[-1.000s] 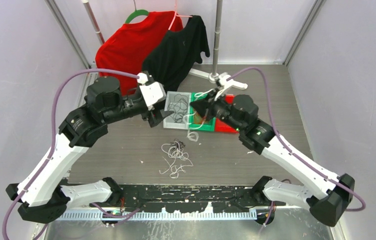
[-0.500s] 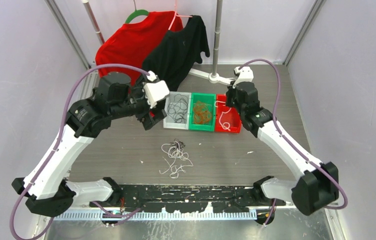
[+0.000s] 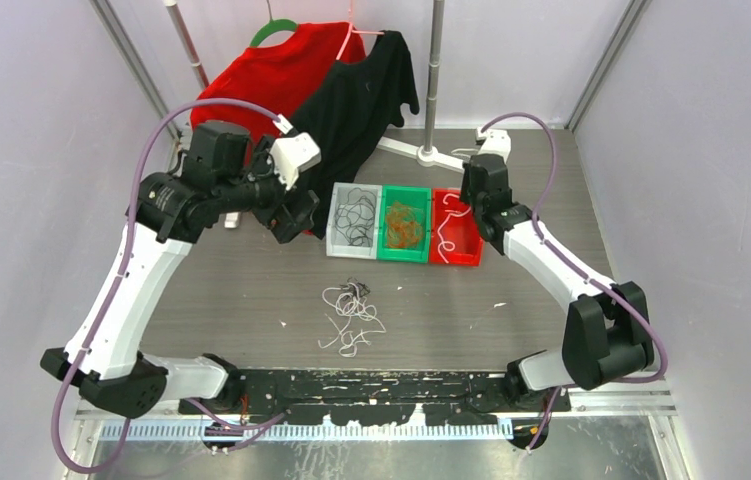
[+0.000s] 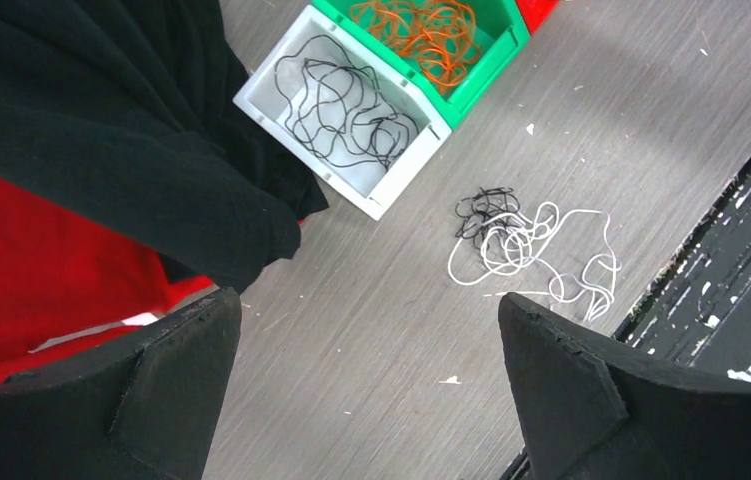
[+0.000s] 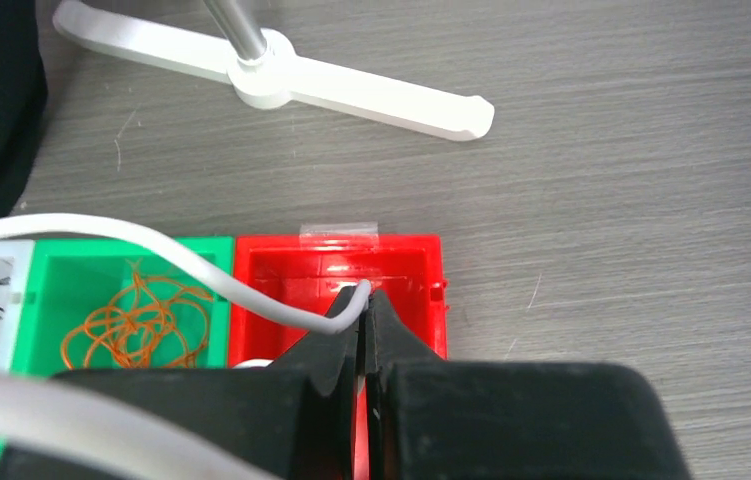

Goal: Untangle the cables
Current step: Place the cable in the bin.

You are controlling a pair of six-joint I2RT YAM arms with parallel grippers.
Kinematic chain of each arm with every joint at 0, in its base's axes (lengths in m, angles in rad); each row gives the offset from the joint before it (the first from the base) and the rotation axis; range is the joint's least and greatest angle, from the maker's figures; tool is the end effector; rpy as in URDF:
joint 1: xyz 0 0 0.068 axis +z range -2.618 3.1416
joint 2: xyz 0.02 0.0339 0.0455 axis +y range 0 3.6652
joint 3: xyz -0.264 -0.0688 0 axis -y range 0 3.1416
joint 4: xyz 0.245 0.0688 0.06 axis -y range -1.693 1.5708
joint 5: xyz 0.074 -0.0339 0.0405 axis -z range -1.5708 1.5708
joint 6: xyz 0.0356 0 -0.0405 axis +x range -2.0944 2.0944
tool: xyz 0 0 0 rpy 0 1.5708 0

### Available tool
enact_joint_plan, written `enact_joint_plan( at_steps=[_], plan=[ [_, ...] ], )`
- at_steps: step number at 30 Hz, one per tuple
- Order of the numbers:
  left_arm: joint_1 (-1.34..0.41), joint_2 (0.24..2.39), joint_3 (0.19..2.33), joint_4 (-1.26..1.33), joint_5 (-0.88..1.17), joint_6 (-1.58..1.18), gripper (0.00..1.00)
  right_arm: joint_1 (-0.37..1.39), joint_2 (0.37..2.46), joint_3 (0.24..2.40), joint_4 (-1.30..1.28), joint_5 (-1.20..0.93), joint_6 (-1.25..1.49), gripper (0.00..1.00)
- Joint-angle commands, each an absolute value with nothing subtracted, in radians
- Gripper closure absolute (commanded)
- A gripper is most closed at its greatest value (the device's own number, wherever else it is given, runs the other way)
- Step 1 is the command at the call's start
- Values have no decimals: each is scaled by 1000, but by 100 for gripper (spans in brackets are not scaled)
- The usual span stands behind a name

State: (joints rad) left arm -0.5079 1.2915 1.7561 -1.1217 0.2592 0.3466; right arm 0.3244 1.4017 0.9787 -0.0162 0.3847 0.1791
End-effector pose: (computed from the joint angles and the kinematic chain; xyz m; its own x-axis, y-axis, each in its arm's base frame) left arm 0.1923 -0.1175 0.4645 -0.2821 0.5328 -0.7979 0.7902 0.6006 0.1217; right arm 0.3080 0.0895 0.2824 -0.3919 0.0424 -0.9190 0.0979 0.9952 0.0042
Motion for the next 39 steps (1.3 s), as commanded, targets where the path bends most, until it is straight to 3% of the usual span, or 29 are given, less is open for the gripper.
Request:
enact_joint_plan(
  at_steps=[1,7,22,26,29,30,35,39],
  plan=[
    [-504,1224,1724,-1068,310,336,1,315,1408,1099,53,403,177,99],
    [-502,1213,1702,-1057,309,346,1,314,1458,1169,34,390,167,99],
    [-502,1203,1697,-1052,320,368,1,314,1479,1036,-200,384,306,97],
    [-502,1203,1702,-1054,322,372,1,315,1486,1090,-303,357,323,83],
    [-502,1203,1706,-1055,325,378,1,316,1490,1135,-383,349,342,59],
    [-502,1203,1707,-1053,324,379,1,315,1489,1143,-399,344,343,55],
    [-502,1204,1713,-1053,325,384,1,315,1488,1169,-457,284,341,45],
    [-502,1208,1721,-1054,326,386,1,316,1493,1201,-497,243,356,44]
  ],
)
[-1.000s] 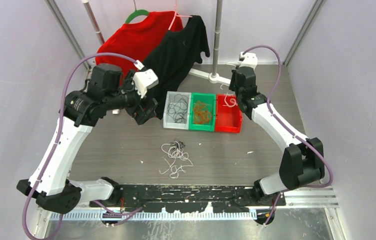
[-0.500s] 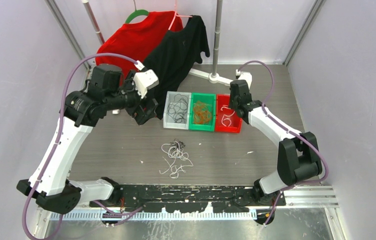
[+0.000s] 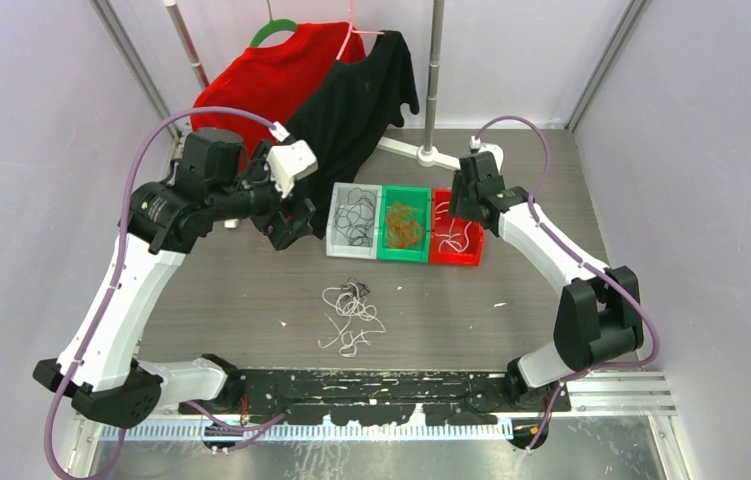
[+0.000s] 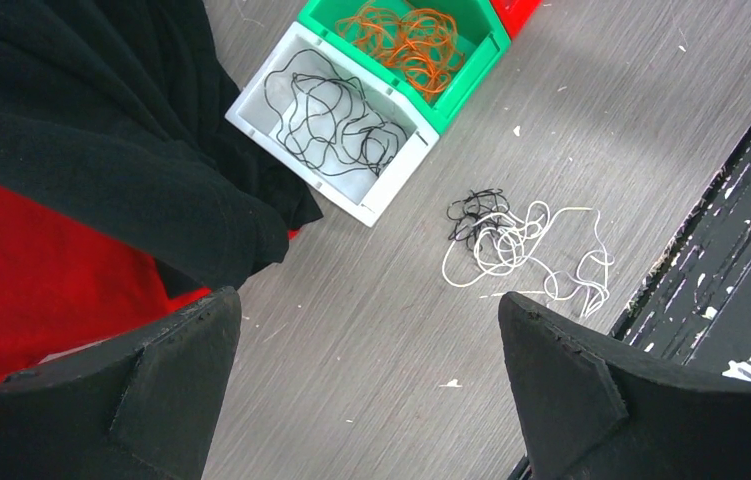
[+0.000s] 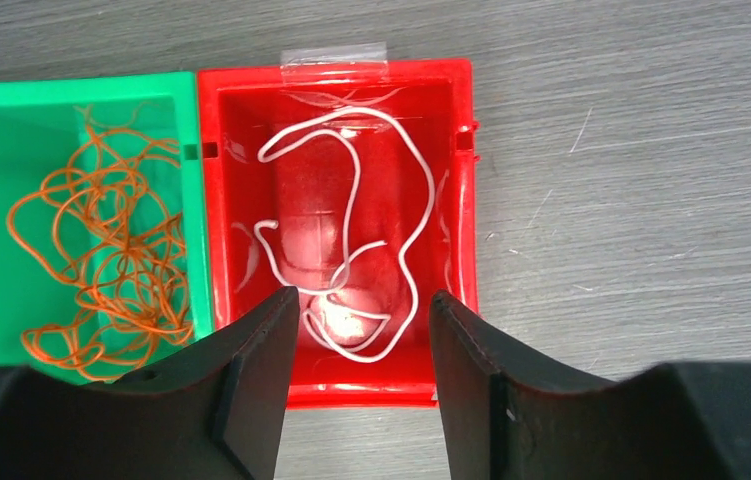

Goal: Untangle the cables
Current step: Place the cable in the bin, then untie the cable.

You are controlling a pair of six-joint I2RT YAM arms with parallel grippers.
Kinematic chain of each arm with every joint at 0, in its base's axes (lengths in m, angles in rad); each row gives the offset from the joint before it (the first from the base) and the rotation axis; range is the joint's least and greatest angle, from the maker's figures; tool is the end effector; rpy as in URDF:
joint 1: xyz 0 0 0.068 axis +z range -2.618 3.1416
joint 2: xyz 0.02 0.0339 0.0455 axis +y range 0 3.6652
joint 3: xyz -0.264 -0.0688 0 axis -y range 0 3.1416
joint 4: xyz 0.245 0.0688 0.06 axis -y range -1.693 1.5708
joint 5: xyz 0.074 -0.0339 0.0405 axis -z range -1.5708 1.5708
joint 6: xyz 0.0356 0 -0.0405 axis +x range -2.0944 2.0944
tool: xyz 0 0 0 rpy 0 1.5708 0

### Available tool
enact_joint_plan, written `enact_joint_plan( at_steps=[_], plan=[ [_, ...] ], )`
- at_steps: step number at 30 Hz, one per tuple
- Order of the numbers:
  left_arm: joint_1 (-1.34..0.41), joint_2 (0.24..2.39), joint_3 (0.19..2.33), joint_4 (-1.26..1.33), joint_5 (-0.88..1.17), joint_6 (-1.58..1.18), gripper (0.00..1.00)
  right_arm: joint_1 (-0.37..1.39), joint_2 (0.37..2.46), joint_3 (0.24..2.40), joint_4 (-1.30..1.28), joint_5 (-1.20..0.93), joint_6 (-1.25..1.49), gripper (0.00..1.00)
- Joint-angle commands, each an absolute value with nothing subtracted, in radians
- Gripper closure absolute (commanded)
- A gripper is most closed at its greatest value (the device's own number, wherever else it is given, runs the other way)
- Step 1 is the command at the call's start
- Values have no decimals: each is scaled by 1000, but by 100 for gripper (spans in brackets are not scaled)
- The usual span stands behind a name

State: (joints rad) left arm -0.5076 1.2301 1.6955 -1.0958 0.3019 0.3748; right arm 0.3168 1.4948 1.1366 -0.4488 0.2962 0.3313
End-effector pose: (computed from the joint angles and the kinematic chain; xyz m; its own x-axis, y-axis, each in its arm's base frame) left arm 0.1793 -0.1118 0.4622 -0.2326 0.5294 -0.8159 0.8158 0.5629 0.1326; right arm 0.3122 0.0914 0.2690 -0.6835 0.1033 -0.7226 0.1229 0.9921 0.0256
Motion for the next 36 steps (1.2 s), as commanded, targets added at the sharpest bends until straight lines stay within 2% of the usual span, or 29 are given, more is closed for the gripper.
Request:
enact_joint_plan(
  at_steps=[1,5,8,16,20,33,36],
  plan=[
    [-502,1209,1721,-1054,326,386,1,314,1491,1211,-500,237,367,46],
    [-502,1210,1718,-1060,327,389,1,315,1470,1242,-506,181,392,51],
    [-495,1213,1696,-1071,343,390,1,352,1430,1223,-477,128,392,52],
    [-322,1262,1581,-1107,519,379,0,721,1348,1061,-340,60,441,48],
    [-261,1262,1508,-1076,542,392,1,901,1419,1031,-281,17,456,48],
    [-221,1221,1382,-988,598,348,1,928,1703,1162,-282,-58,394,58],
    [-218,1217,1368,-987,606,346,1,927,1726,1178,-268,-54,393,65]
  ],
)
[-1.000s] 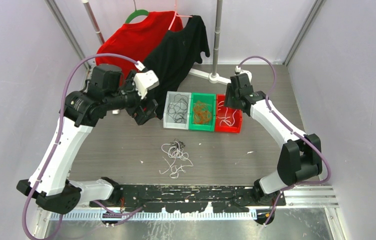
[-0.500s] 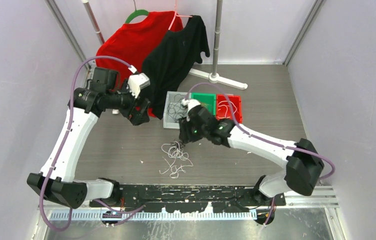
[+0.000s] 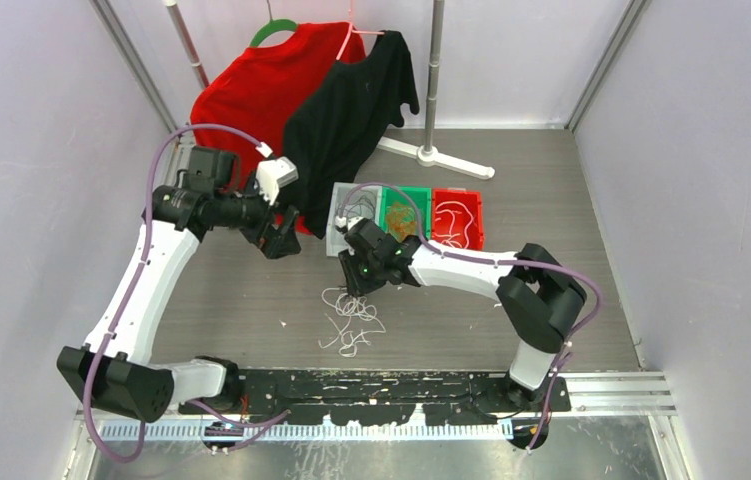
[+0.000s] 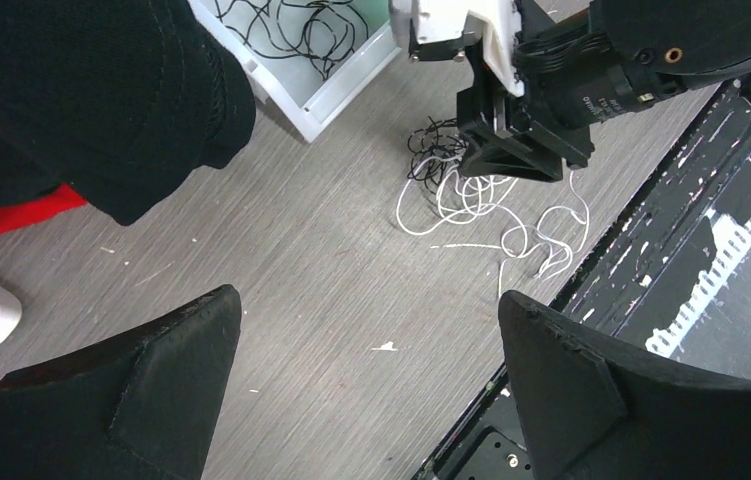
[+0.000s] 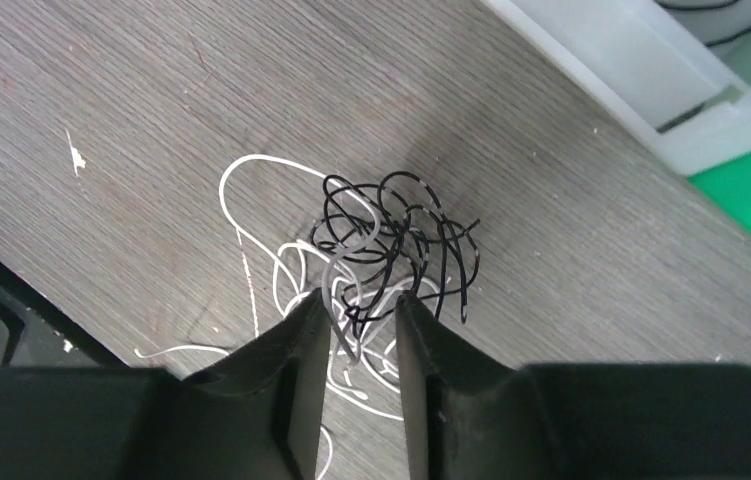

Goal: Untangle the cables
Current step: Untie the cable.

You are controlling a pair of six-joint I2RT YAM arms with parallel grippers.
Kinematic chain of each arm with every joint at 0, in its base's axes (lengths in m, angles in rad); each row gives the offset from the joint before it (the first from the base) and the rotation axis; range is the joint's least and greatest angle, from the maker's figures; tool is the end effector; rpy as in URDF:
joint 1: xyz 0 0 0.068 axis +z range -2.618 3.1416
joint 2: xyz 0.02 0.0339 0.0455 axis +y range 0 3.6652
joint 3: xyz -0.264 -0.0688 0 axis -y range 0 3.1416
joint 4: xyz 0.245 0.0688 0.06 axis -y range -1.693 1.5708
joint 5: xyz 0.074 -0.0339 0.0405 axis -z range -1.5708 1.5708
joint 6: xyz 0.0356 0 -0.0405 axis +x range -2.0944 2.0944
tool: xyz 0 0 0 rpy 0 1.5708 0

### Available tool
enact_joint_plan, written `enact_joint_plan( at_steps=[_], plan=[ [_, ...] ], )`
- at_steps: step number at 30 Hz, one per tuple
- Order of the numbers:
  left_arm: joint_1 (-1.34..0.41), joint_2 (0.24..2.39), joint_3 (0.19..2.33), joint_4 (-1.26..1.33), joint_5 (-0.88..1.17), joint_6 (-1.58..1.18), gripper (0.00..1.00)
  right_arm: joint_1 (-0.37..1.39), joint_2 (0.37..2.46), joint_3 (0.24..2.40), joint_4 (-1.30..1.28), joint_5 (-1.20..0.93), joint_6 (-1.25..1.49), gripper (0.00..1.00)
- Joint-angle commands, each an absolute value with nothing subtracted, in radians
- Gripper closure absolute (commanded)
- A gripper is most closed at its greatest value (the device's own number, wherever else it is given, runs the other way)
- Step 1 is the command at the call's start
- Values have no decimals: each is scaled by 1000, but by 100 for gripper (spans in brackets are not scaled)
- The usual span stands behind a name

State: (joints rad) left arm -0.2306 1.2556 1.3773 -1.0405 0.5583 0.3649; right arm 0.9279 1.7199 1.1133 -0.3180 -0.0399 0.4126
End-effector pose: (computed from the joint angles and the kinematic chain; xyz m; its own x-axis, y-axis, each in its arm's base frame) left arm 0.2267 -0.0726 0.3710 -0.5420 0.4382 -0.7171 0.7496 0.6379 -0.1768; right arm 0.2151 0.2895 0.1967 -0.7649 -0.3529 -0.5388 -0.5539 0.7874 0.2706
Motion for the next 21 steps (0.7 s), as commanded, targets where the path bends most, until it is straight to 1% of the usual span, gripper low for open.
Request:
enact_joint_plan(
  at_steps=[1,4,6,15,21],
  plan=[
    [-218,1214,1360,-984,606,348,1,928,1726,1183,-266,-54,393,72],
    [-218,1206,1333,-971,607,359,1,928,1697,1188,-267,-52,389,87],
    [-218,1193,1310,-958,613,374,1,928,1665,1189,-274,-55,384,92],
    [-217,1129,1215,-971,697,514,0,926,1484,1169,-250,-191,401,94],
    [-225,1037,1161,-972,806,614,3,923,1377,1179,-189,-335,417,97]
  ],
)
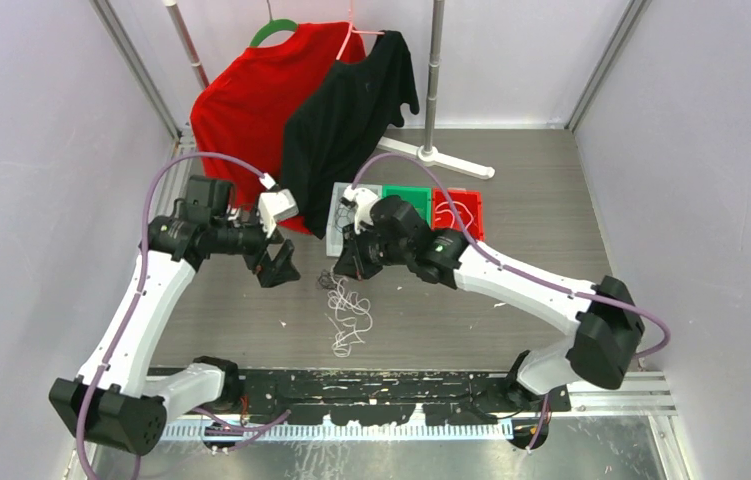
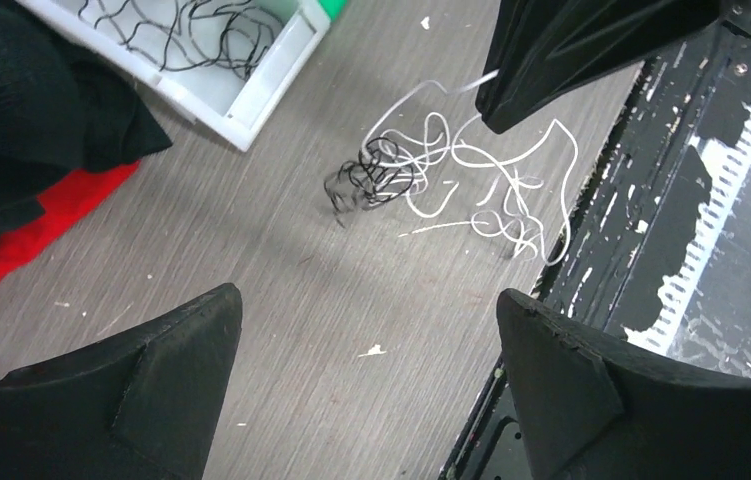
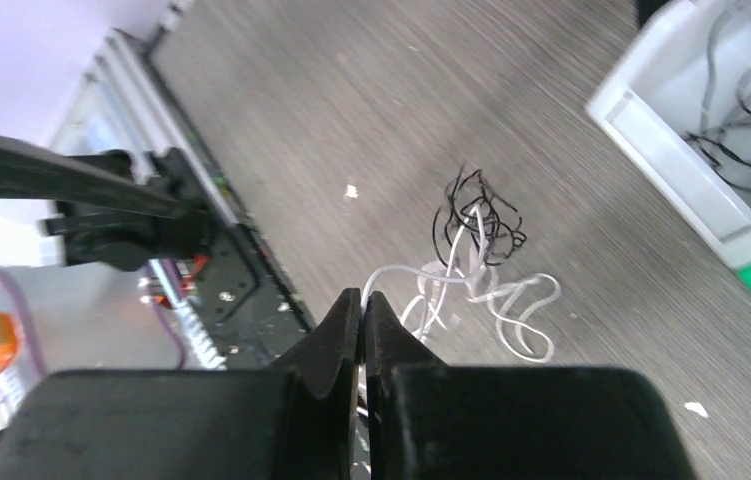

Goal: Untangle the cables
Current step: Untie the cable.

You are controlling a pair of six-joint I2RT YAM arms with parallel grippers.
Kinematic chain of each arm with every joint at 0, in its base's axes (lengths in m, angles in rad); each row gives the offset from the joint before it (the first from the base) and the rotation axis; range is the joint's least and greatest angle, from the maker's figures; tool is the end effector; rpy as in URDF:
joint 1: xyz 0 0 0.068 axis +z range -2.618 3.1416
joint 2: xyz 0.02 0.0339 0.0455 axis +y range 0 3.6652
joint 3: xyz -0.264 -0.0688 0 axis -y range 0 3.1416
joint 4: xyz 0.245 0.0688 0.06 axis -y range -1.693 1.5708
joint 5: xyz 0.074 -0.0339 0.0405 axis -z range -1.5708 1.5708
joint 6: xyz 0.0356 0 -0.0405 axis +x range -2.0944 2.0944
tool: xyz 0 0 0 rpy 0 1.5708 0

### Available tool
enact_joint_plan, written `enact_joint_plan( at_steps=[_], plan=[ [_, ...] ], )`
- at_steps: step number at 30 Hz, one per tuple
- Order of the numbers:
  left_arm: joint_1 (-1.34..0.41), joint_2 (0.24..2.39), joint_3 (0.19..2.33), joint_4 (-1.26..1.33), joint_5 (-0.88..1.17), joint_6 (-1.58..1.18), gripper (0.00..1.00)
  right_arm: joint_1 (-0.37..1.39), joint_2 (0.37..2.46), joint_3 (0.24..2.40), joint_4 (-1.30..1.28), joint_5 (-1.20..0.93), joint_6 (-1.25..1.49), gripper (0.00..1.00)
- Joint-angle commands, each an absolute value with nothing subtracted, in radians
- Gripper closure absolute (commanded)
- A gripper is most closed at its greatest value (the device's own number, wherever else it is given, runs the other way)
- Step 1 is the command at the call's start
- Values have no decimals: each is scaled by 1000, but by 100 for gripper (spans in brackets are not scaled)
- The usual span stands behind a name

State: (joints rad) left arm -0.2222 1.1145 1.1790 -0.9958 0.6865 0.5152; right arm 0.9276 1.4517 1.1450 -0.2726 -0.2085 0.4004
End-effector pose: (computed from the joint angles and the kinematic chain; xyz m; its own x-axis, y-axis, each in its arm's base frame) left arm 0.1949 -0.0672 0.3447 -0.4153 0.4845 -0.7699 0.8550 0.4969 -0.1485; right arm 0.1929 0.2696 0.2993 -0.6480 -0.2287 -0.7265 -0.6886 0.5835 0.4305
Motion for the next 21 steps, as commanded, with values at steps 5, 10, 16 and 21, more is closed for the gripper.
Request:
enact_joint_plan(
  at_steps=[5,10,16,21],
  plan=[
    [-290,975,1121,-870,789,648,6,907,1368,1206,-153,-485,441,98],
    [-330,970,1082,-728,783,589,12,889,1381,1210,-52,-643,516,98],
    [-361,950,1054,-687,852,546,17,882,1380,1195,61,-748,604,98],
    [-376,960,1053,-641,867,475,24,882,1393,1190,137,-803,661,98]
  ],
)
